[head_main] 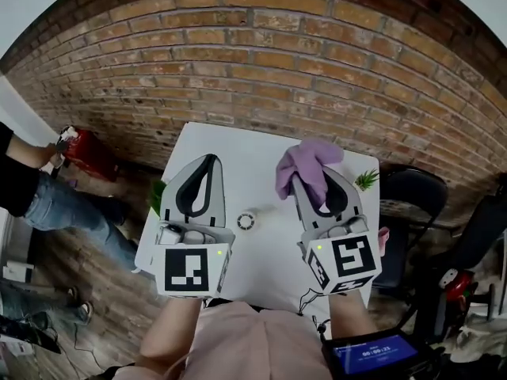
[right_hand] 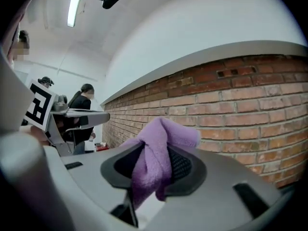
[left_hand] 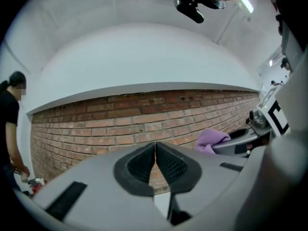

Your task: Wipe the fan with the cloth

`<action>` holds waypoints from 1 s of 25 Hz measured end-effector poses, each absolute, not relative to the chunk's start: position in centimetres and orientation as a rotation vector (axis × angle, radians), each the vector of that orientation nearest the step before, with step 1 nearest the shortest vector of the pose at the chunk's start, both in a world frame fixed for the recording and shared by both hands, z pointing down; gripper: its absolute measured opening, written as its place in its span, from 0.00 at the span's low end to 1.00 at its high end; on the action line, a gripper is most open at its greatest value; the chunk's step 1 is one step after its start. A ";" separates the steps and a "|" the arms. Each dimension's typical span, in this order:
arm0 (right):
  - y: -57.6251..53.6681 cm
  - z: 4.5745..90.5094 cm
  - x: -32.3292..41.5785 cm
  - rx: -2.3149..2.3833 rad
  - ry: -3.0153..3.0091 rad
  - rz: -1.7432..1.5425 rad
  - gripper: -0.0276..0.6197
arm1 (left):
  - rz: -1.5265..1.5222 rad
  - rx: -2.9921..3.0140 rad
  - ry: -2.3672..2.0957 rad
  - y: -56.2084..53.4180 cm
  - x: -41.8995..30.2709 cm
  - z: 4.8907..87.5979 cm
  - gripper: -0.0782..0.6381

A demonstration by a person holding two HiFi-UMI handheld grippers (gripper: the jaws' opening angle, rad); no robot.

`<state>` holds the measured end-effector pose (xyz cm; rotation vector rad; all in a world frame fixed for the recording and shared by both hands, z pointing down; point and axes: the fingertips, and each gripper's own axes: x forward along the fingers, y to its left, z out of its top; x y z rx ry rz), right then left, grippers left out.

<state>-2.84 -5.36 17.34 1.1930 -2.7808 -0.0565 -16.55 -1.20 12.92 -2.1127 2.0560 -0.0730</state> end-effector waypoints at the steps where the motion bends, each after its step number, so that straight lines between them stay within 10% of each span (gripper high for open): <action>1: -5.3 17.4 -2.8 1.196 -2.780 -0.053 0.24 | -0.073 -2.115 2.053 -1.1 -16.4 13.0 0.13; 25: -6.8 18.4 -1.7 1.263 -2.735 -0.043 0.23 | -0.042 -2.206 1.999 -3.0 -13.4 13.6 0.13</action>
